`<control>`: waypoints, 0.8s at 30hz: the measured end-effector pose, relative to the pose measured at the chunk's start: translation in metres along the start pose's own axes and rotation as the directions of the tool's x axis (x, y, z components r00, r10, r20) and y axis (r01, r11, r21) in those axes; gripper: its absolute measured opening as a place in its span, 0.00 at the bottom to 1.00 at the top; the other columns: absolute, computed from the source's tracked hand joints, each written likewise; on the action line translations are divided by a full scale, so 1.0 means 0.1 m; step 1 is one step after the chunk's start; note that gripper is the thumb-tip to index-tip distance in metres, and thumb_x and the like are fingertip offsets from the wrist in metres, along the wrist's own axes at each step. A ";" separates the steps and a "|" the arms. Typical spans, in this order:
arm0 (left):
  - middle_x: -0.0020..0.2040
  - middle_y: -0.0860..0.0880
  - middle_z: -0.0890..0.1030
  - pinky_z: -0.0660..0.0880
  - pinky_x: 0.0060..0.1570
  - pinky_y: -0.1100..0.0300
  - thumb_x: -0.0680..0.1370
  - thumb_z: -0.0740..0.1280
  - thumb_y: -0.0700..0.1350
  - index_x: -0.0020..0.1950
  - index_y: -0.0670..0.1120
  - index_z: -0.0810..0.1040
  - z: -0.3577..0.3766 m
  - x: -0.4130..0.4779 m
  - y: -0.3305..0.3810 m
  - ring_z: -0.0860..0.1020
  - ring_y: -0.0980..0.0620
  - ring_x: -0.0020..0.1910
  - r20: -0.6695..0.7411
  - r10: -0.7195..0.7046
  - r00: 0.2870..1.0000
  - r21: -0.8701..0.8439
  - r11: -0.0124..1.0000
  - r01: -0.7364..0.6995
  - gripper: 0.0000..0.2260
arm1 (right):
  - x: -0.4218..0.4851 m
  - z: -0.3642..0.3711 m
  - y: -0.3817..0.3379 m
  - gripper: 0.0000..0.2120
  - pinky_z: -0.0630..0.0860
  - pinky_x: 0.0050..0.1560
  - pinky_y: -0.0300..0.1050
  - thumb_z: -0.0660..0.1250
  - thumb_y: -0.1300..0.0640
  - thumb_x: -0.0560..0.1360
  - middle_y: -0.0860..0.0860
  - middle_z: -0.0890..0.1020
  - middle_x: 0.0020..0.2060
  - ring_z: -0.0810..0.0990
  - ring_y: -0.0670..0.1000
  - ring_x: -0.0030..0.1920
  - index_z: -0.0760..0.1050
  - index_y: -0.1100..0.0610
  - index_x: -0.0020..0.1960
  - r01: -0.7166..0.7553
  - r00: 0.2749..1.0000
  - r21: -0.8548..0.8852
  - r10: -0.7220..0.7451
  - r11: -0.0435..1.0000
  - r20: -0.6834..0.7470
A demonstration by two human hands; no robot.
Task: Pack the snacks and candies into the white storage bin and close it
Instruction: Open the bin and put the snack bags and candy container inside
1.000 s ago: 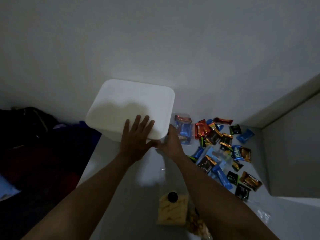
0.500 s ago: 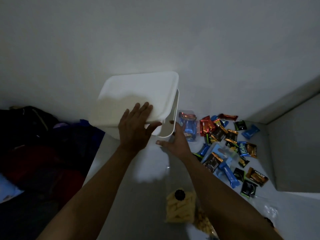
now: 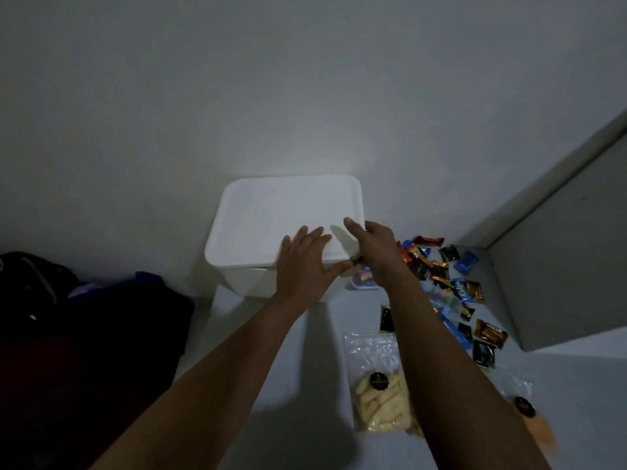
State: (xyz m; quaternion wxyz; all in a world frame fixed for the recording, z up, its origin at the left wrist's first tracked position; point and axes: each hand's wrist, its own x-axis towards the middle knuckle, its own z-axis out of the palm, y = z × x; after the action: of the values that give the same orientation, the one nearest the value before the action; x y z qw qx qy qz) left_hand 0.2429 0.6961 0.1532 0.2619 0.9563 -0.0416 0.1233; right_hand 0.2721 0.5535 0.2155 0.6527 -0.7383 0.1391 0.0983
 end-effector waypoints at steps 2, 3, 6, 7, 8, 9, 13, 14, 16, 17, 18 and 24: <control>0.74 0.49 0.71 0.59 0.75 0.47 0.72 0.65 0.69 0.69 0.48 0.75 -0.15 0.02 -0.16 0.63 0.49 0.76 0.027 -0.010 1.000 -0.063 0.998 0.012 0.34 | -0.02 0.09 -0.02 0.18 0.82 0.36 0.44 0.71 0.54 0.76 0.59 0.82 0.53 0.81 0.52 0.43 0.76 0.62 0.61 0.005 0.999 -0.073 -0.008 0.997 -0.043; 0.75 0.49 0.69 0.58 0.75 0.46 0.71 0.65 0.70 0.69 0.49 0.75 -0.25 0.02 -0.28 0.62 0.48 0.76 0.014 -0.035 0.999 -0.064 0.997 0.035 0.34 | -0.02 0.12 -0.01 0.21 0.82 0.39 0.46 0.73 0.55 0.75 0.58 0.80 0.55 0.80 0.54 0.46 0.74 0.63 0.64 -0.001 0.999 -0.097 -0.004 0.995 -0.054; 0.78 0.47 0.61 0.57 0.74 0.41 0.68 0.67 0.72 0.74 0.51 0.69 -0.55 0.04 -0.87 0.56 0.43 0.78 0.039 -0.308 0.951 0.017 0.952 0.307 0.39 | 0.00 0.17 0.03 0.32 0.82 0.47 0.52 0.78 0.55 0.69 0.54 0.76 0.56 0.77 0.56 0.55 0.69 0.60 0.68 -0.004 0.997 -0.148 -0.008 0.989 -0.077; 0.79 0.46 0.60 0.58 0.74 0.41 0.65 0.70 0.72 0.76 0.51 0.65 -0.64 0.04 -1.06 0.56 0.41 0.78 0.097 -0.436 0.894 -0.004 0.899 0.439 0.45 | 0.01 0.19 0.04 0.35 0.82 0.46 0.52 0.80 0.53 0.67 0.53 0.75 0.56 0.76 0.55 0.56 0.68 0.59 0.68 -0.008 0.997 -0.176 -0.006 0.984 -0.081; 0.79 0.44 0.59 0.60 0.73 0.41 0.62 0.73 0.72 0.77 0.51 0.61 -0.72 0.04 -1.20 0.57 0.40 0.77 0.170 -0.529 0.831 -0.075 0.834 0.546 0.51 | 0.00 0.20 0.04 0.37 0.82 0.46 0.51 0.81 0.52 0.65 0.52 0.75 0.56 0.76 0.55 0.56 0.67 0.59 0.68 -0.014 0.996 -0.218 -0.004 0.976 -0.084; 0.78 0.43 0.60 0.62 0.73 0.43 0.59 0.76 0.70 0.78 0.49 0.58 -0.76 0.05 -1.31 0.60 0.41 0.76 0.243 -0.566 0.788 -0.180 0.772 0.610 0.55 | -0.01 0.22 0.04 0.39 0.82 0.47 0.53 0.82 0.51 0.63 0.52 0.75 0.56 0.76 0.55 0.56 0.67 0.58 0.67 -0.015 0.996 -0.263 -0.008 0.965 -0.086; 0.77 0.44 0.63 0.65 0.72 0.50 0.60 0.81 0.61 0.79 0.44 0.58 -0.79 0.06 -1.44 0.65 0.45 0.74 0.296 -0.517 0.803 -0.366 0.715 0.596 0.56 | -0.04 0.29 0.05 0.44 0.76 0.61 0.54 0.83 0.53 0.62 0.54 0.75 0.63 0.75 0.57 0.63 0.63 0.58 0.71 0.050 0.989 -0.343 -0.093 0.938 -0.111; 0.77 0.44 0.64 0.65 0.72 0.51 0.59 0.82 0.61 0.79 0.44 0.58 -0.78 0.06 -1.44 0.65 0.45 0.74 0.275 -0.516 0.811 -0.381 0.716 0.585 0.56 | -0.07 0.30 0.03 0.45 0.75 0.62 0.52 0.82 0.54 0.64 0.55 0.74 0.64 0.73 0.56 0.64 0.60 0.57 0.73 0.079 0.985 -0.352 -0.127 0.933 -0.116; 0.77 0.44 0.63 0.65 0.72 0.53 0.57 0.83 0.59 0.79 0.45 0.59 -0.76 0.05 -1.45 0.66 0.46 0.74 0.230 -0.512 0.828 -0.427 0.711 0.558 0.57 | -0.15 0.33 0.01 0.48 0.71 0.64 0.53 0.81 0.57 0.66 0.55 0.70 0.69 0.70 0.56 0.67 0.55 0.56 0.76 0.161 0.971 -0.360 -0.213 0.919 -0.112; 0.77 0.44 0.63 0.65 0.71 0.53 0.57 0.83 0.58 0.79 0.46 0.59 -0.75 0.04 -1.44 0.65 0.46 0.74 0.208 -0.511 0.834 -0.450 0.707 0.545 0.56 | -0.17 0.34 0.01 0.50 0.69 0.67 0.53 0.81 0.58 0.66 0.54 0.69 0.70 0.69 0.55 0.69 0.53 0.55 0.77 0.204 0.959 -0.364 -0.260 0.909 -0.112; 0.77 0.44 0.62 0.65 0.71 0.53 0.58 0.84 0.56 0.79 0.46 0.59 -0.75 0.03 -1.43 0.65 0.46 0.74 0.180 -0.507 0.843 -0.468 0.709 0.527 0.56 | -0.20 0.36 0.02 0.50 0.68 0.68 0.54 0.81 0.58 0.66 0.54 0.68 0.71 0.68 0.55 0.70 0.52 0.54 0.77 0.237 0.948 -0.369 -0.297 0.899 -0.116; 0.75 0.46 0.63 0.65 0.71 0.46 0.56 0.84 0.56 0.78 0.51 0.58 -0.72 -0.14 -1.37 0.61 0.46 0.74 -0.011 -0.475 0.880 -0.472 0.778 0.415 0.56 | -0.31 0.36 0.25 0.52 0.68 0.70 0.51 0.83 0.57 0.62 0.51 0.68 0.69 0.67 0.54 0.69 0.55 0.53 0.75 0.266 0.913 -0.383 -0.358 0.885 -0.195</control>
State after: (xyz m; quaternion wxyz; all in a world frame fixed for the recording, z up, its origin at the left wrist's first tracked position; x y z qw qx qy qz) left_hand 0.2334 0.8507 0.1421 0.5025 0.8400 0.1749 0.1061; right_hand 0.2359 0.5884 0.1974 0.4948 -0.8611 0.0822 -0.0836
